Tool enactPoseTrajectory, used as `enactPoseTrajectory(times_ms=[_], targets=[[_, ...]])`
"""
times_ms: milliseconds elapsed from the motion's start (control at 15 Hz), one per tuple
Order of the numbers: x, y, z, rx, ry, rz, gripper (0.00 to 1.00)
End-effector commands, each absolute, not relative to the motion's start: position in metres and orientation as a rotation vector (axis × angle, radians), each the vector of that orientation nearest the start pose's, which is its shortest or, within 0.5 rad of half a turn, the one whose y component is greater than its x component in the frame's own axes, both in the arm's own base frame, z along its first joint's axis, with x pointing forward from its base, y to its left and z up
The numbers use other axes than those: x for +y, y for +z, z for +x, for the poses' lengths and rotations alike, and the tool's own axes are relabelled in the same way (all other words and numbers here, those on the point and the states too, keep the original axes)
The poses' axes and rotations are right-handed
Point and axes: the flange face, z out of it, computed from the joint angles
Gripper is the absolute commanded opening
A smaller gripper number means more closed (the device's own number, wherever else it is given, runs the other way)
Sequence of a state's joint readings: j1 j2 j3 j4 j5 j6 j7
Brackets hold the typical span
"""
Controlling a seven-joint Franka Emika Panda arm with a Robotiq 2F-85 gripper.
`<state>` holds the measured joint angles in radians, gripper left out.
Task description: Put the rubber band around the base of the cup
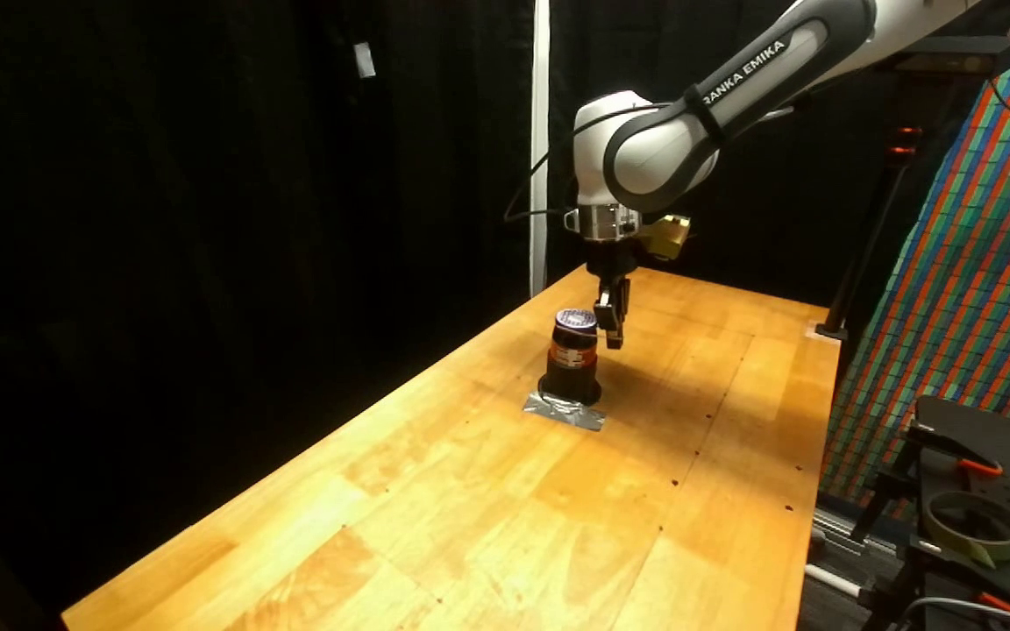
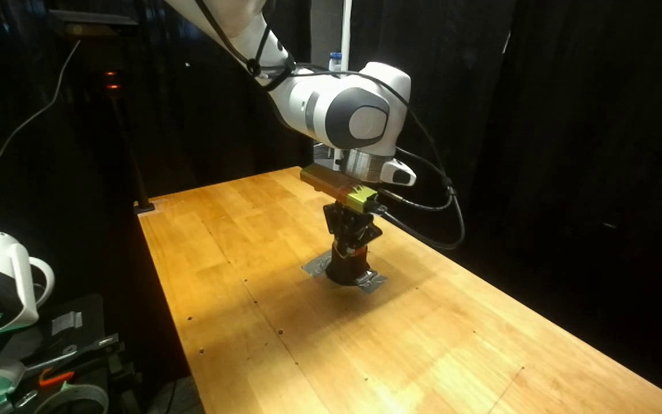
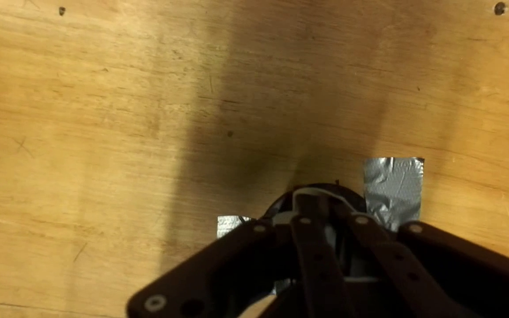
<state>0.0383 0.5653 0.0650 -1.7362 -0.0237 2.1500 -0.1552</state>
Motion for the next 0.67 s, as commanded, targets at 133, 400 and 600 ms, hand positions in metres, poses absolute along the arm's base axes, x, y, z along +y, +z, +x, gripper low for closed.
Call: enactPoseTrajectory(times_ms=[133, 400, 600], targets=[[0.053, 0.247, 0.633, -0.436, 0.126, -3.125, 0.07], [0.059, 0.250, 0.635, -0.478, -0.051, -3.142, 0.09], [0.065, 0.246, 0.633, -0.518, -0.136, -3.180, 0.08]])
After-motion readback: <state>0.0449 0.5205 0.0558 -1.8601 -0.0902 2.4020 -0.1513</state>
